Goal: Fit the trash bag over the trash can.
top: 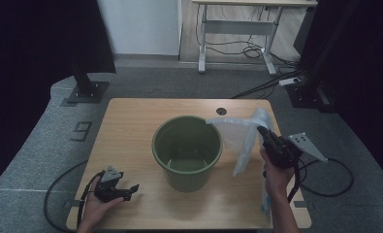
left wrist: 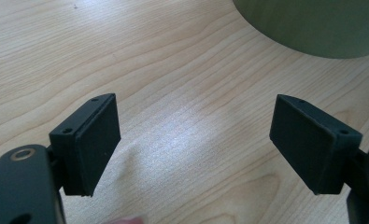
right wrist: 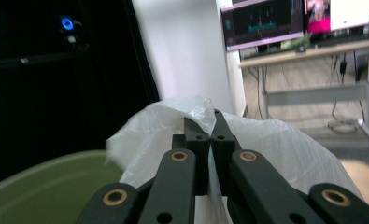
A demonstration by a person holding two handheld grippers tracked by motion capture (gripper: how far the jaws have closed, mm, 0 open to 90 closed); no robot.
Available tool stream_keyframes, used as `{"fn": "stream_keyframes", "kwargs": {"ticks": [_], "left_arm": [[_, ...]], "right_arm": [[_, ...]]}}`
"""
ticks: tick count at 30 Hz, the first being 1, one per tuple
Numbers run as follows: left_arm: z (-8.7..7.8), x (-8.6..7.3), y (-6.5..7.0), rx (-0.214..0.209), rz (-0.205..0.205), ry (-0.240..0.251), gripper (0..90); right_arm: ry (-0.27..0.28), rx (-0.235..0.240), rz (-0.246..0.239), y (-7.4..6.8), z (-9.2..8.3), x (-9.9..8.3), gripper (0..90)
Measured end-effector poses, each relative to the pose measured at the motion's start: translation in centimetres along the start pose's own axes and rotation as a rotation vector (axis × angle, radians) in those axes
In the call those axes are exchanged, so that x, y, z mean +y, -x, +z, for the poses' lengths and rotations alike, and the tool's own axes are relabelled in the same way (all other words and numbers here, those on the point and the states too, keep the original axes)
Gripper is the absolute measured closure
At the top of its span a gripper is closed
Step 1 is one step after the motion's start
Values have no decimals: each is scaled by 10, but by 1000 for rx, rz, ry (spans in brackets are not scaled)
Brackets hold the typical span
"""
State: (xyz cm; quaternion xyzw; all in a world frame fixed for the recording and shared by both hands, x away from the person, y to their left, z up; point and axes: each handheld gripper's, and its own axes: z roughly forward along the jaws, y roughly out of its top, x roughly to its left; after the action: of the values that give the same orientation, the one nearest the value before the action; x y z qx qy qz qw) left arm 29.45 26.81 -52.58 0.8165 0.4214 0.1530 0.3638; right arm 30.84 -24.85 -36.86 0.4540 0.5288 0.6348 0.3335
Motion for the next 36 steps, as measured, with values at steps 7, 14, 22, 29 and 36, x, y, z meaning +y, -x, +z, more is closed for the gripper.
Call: {"fn": "stream_keyframes", "kwargs": {"ticks": [7,14,22,29,36], "left_arm": [[1,1,2,-4,5,-1,160],[1,1,3,-9,6,-5,160],[3,1,3,-11,6,-11,160],[3,1,3,-11,6,-16,160],[3,1,3,-11,5,-19,160]], "right_arm": [[75,19,-35,-19,-4,38,888],[132,28,-44,-30,-6,62,888],[172,52,-48,-45,-6,74,888],[157,77,-70,-58,0,69,888],[131,80,-61,-60,8,57,888]]}}
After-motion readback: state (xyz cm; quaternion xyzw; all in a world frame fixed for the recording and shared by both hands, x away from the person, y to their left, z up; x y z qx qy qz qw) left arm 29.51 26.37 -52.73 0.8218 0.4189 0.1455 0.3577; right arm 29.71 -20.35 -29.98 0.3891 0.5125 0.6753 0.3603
